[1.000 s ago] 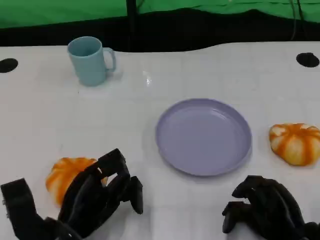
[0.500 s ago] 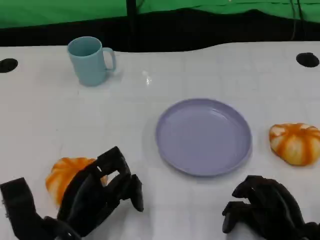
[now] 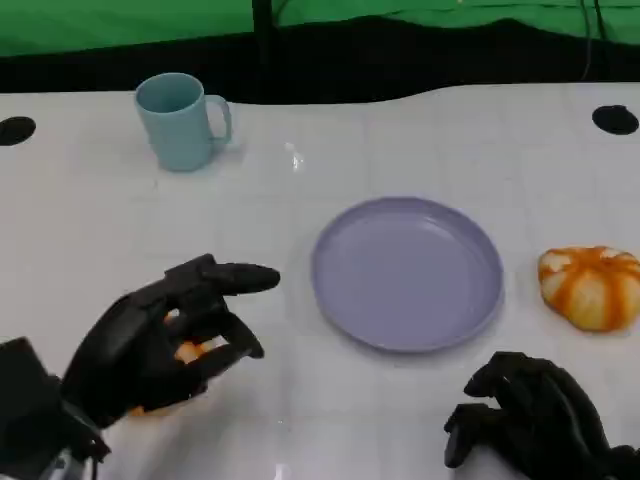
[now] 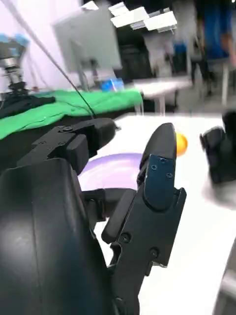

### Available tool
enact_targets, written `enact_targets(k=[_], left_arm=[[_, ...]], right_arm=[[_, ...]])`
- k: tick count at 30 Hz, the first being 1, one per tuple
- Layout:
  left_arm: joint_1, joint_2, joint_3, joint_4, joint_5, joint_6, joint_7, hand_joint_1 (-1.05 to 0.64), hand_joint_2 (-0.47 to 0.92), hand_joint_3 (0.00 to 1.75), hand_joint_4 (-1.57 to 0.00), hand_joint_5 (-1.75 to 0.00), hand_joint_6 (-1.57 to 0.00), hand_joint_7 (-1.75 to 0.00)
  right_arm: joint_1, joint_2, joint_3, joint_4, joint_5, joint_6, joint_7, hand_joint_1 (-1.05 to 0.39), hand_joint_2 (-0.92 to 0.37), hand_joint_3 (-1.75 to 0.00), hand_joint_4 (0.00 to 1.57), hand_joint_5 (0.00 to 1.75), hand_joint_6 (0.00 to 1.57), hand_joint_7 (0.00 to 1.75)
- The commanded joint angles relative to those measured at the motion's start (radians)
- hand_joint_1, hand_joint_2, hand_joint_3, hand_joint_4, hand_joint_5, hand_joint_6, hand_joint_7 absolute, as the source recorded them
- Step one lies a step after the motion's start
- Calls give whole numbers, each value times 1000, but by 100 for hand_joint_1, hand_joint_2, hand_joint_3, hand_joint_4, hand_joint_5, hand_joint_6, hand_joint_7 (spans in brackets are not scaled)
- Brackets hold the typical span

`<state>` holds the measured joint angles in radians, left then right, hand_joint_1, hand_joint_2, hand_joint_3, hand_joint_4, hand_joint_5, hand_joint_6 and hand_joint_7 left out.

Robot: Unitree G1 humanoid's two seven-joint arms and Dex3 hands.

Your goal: Grasp the bread from the table and place it into the plate.

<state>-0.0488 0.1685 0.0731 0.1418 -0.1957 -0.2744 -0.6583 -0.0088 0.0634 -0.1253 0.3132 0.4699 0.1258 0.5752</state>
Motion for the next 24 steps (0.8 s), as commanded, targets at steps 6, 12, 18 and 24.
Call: enact_targets(k=[6, 12, 18, 24], left_arm=[[30, 206, -27, -247, 229, 112, 83, -63, 92, 7, -21, -70, -29, -2], [37, 335, -63, -381, 478, 172, 116, -71, 92, 8, -25, -30, -20, 0], [18, 418, -126, -468, 714, 246, 111, -74, 92, 3, -29, -13, -21, -1], [-16, 449, -222, -503, 951, 335, 79, -74, 88, 0, -29, -8, -21, 0]], right_arm=[[12, -4, -3, -15, 0, 0, -11, -105, -73, 0, 156, 77, 157, 38], [13, -6, -1, -18, 2, 4, -11, -105, -73, 0, 156, 78, 157, 39], [14, -6, -1, -21, 3, 2, -9, -104, -73, 0, 156, 79, 157, 38], [16, -7, 0, -24, 2, 2, -9, -104, -74, 0, 155, 79, 157, 38]])
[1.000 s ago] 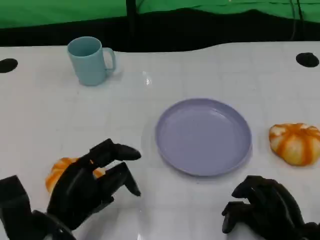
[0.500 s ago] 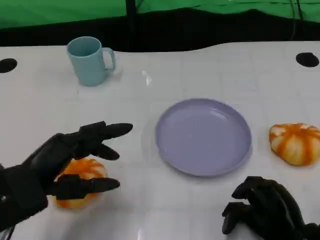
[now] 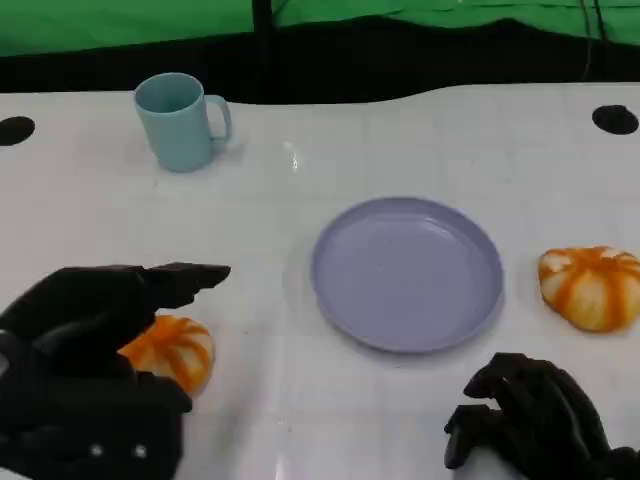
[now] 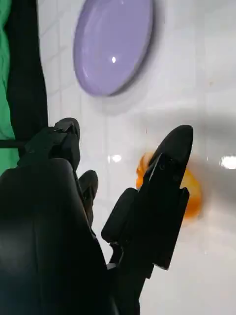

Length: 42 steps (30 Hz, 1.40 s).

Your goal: Grasp the bread from the table and place it into the plate.

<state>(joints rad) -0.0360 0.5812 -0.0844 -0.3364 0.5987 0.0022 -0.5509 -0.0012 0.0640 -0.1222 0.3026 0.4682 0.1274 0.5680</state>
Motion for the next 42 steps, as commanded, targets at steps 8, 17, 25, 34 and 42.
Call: enact_targets(k=[8, 17, 25, 34, 42], left_arm=[[-92, -3, -217, 57, 429, 132, -39, -73, 83, 0, -33, -7, -22, 0], [-183, -57, -305, 276, 503, 161, -14, -72, 83, 0, -32, -5, -19, 0], [-241, -93, -354, 488, 504, 170, 58, -71, 83, 0, -36, -6, -19, 0], [-292, -120, -375, 701, 430, 145, 209, -49, 83, 1, -57, -34, -37, -3], [-326, -125, -379, 842, 345, 49, 400, -35, 92, 44, -57, -168, -96, -34]], right_arm=[[9, -8, -2, -15, 4, 0, 0, -105, -73, 0, 155, 80, 157, 39], [13, -5, -4, -16, 8, -1, 3, -104, -73, 0, 154, 80, 157, 37], [15, -8, -2, -19, 8, 1, 6, -104, -74, 0, 154, 79, 157, 36], [18, -8, -1, -23, 9, -1, 10, -103, -74, 0, 155, 79, 157, 37], [17, -8, 0, -22, 3, -8, 13, -103, -74, -1, 155, 79, 157, 36]])
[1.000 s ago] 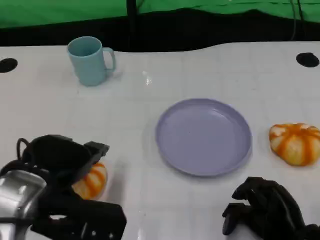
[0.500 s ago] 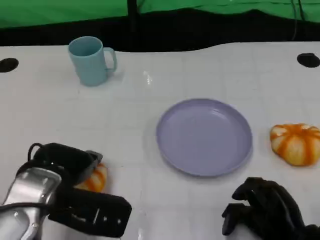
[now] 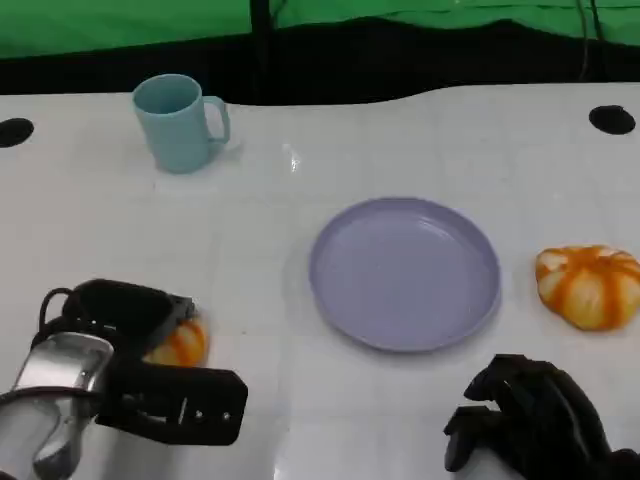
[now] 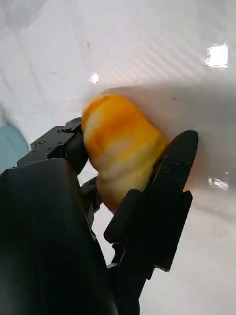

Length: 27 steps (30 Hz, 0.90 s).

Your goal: Grasp the bread from the table and place it into the plate.

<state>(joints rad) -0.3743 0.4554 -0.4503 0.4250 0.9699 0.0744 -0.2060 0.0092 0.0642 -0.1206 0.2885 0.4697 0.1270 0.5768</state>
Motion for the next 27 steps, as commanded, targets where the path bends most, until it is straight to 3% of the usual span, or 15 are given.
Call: enact_targets(k=[1, 4, 6, 15, 16, 19, 24, 25, 27], left_arm=[[7, -5, -11, 100, -33, -22, 76, -35, 92, 51, -56, -172, -77, -80], [2, -19, 0, 145, -64, -43, 175, -35, 92, 54, -59, -174, -50, -145], [3, -25, 8, 179, -89, -85, 266, -32, 92, 52, -65, -175, -43, -170], [-19, -28, 25, 272, -147, -244, 543, -29, 92, 45, -67, -175, -41, -174], [-19, -28, 31, 262, -152, -250, 559, -28, 92, 40, -68, -175, -47, -160], [-21, -26, 39, 234, -170, -248, 559, -27, 92, 37, -65, -175, -45, -163], [-23, -27, 45, 192, -181, -234, 540, -27, 92, 31, -63, -175, -48, -154], [-23, -29, 48, 179, -187, -236, 537, -26, 92, 31, -65, -175, -45, -166], [-27, -35, 53, 162, -203, -249, 539, -26, 92, 30, -66, -175, -43, -172]], right_arm=[[6, -8, -1, -8, 3, -6, 5, -103, -74, 0, 155, 79, 157, 36], [5, -7, -2, -7, 4, -6, 5, -103, -74, 0, 155, 79, 157, 36], [5, -7, -2, -8, 5, -3, 3, -103, -74, 0, 155, 79, 157, 36], [4, 2, -3, -5, 8, 3, -6, -103, -73, 0, 155, 79, 157, 37], [4, 2, -2, -6, 6, 2, -8, -103, -73, 0, 155, 79, 157, 37], [5, 1, -1, -6, -1, -3, -12, -104, -73, 0, 155, 79, 157, 37], [5, -1, -3, -2, 0, -1, -9, -104, -73, 0, 155, 79, 157, 38], [4, -1, -5, -1, 2, 2, -9, -104, -73, 0, 155, 79, 157, 37], [3, -3, -7, 2, 4, 4, -8, -104, -72, 0, 155, 79, 157, 37]])
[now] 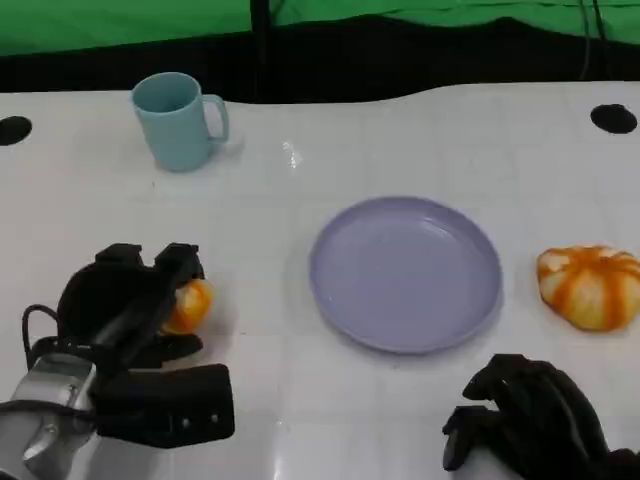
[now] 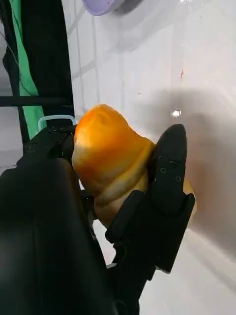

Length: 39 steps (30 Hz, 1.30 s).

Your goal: Grasp the bread from the table and place it into the plate.

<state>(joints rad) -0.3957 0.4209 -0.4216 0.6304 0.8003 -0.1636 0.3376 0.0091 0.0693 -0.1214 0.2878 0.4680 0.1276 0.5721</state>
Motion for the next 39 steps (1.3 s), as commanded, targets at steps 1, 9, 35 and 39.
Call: enact_targets(k=[1, 9, 35, 39], left_arm=[[-11, -8, 27, -47, -41, -24, 8, -24, 90, 29, -67, -175, -43, -174], [-52, -55, 47, -92, -71, -35, -4, -26, 88, 30, -73, -175, -47, -175], [-247, -208, -25, 29, -63, -146, -7, -24, 53, 92, -83, -175, -58, -175], [-332, -269, -61, 80, -52, -122, -61, -26, 55, 93, -83, -175, -59, -175]], right_arm=[[3, -10, -7, 4, 5, 3, -3, -104, -73, 0, 155, 79, 157, 37], [-11, -13, -8, 27, 1, -6, 1, -104, -73, 0, 155, 79, 157, 38], [12, -2, 3, 7, -2, -6, 5, -104, -73, 0, 155, 80, 157, 38], [16, -5, 7, -4, -12, -3, -5, -105, -73, 0, 156, 79, 157, 39]])
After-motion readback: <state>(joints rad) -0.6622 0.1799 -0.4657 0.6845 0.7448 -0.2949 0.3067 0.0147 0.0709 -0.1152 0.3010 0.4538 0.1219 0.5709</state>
